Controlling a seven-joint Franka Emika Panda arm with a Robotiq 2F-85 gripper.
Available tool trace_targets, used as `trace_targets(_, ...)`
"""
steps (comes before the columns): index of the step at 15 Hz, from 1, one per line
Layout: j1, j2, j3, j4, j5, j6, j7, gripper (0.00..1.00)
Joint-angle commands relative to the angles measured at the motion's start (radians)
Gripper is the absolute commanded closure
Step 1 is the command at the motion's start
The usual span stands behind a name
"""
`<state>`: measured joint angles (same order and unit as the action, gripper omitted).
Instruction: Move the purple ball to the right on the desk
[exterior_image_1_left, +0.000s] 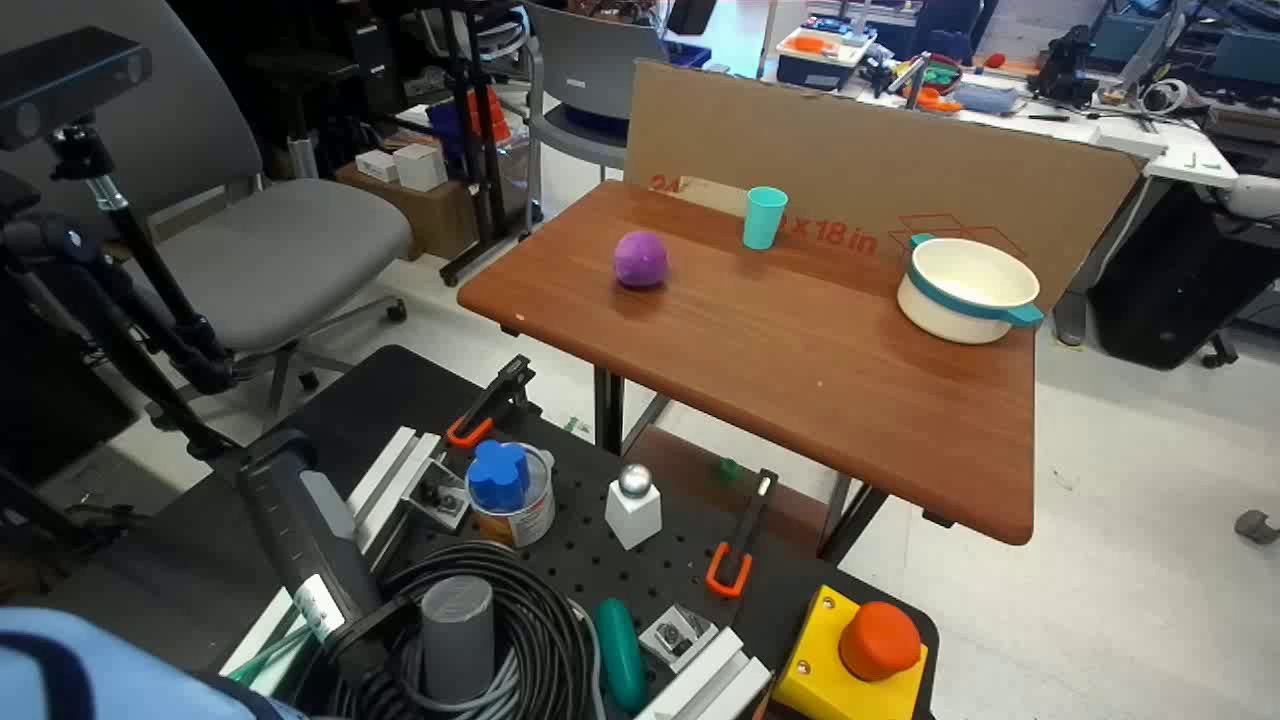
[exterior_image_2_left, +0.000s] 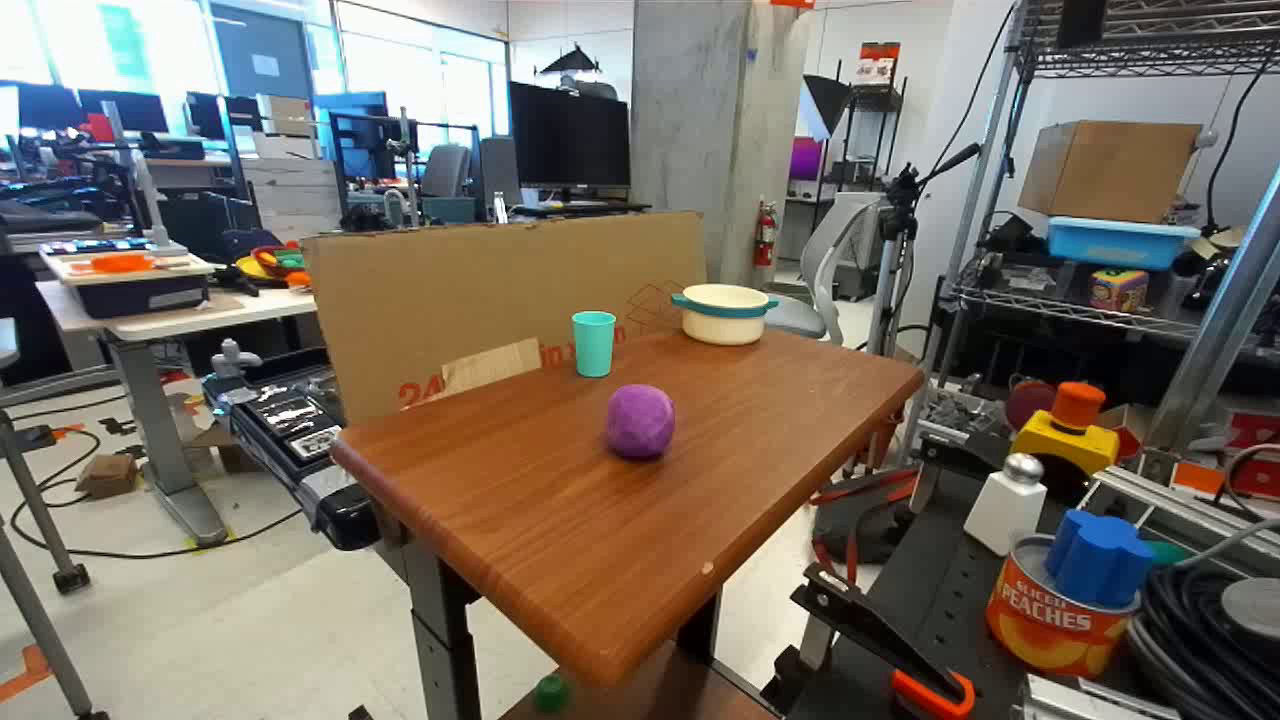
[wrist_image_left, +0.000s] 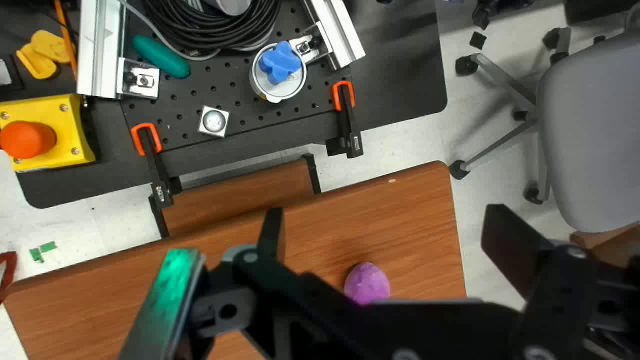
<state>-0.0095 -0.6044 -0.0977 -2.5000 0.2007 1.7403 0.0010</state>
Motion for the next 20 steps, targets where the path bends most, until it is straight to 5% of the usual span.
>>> trace_targets(1,-0.016,0.001,0.013,0.002,0.006,-0.003,-0.007,0.00)
trace_targets(10,-0.016,0.001,0.013,0.002,0.006,-0.003,-0.007,0.00)
trace_targets(20,0.043,0.349,0.195,-0.013,-0.034,0.426,0.149,0.00)
